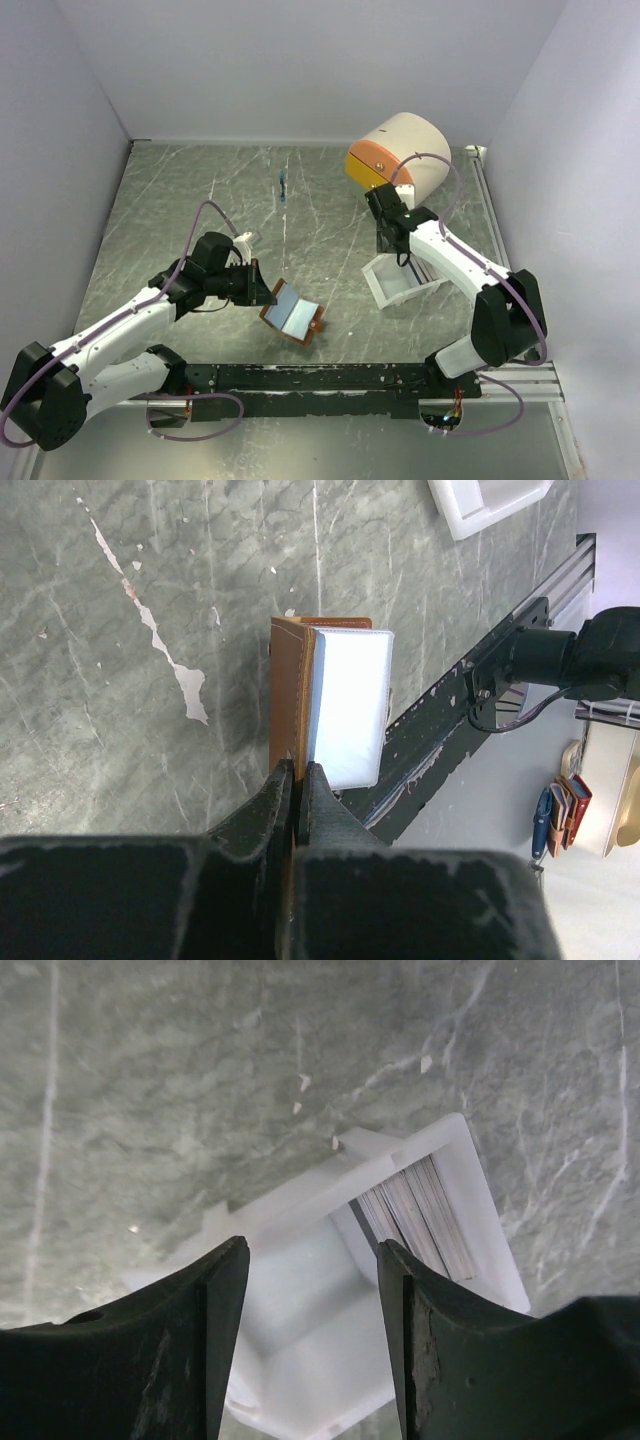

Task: Put the credit cards into the card holder
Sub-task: Move the storage box to the center of the board, then pick up the credit card from the storage box.

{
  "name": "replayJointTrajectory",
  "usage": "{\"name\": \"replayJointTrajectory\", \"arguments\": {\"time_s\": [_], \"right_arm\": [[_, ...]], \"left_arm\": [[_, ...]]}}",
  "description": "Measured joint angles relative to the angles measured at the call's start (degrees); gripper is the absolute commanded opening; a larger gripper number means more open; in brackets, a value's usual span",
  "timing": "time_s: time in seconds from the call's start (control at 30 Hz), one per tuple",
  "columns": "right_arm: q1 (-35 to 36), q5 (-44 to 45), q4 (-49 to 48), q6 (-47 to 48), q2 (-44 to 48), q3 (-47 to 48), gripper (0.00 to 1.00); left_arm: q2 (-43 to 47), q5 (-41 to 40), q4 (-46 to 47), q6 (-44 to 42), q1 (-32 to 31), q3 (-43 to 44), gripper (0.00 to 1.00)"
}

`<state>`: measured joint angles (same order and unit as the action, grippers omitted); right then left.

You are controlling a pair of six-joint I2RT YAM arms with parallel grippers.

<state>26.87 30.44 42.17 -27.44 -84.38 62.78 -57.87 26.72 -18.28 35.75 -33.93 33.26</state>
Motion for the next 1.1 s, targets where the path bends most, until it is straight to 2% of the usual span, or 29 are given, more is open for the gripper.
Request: {"name": "replayJointTrajectory", "arguments": {"time_s": [0.47,1.1], "right_arm": [[-3.2,-2.2,1.1,16.8,-1.4,-2.5,0.52],[-3.2,2.2,1.2,18.0,-8.7,-4.4,0.48]], "left_arm": [[0.0,0.0,0.0,0.0,0.0,0.0,0.07],[-0.6,0.1,0.0,0.0,0.0,0.0,0.07]]}}
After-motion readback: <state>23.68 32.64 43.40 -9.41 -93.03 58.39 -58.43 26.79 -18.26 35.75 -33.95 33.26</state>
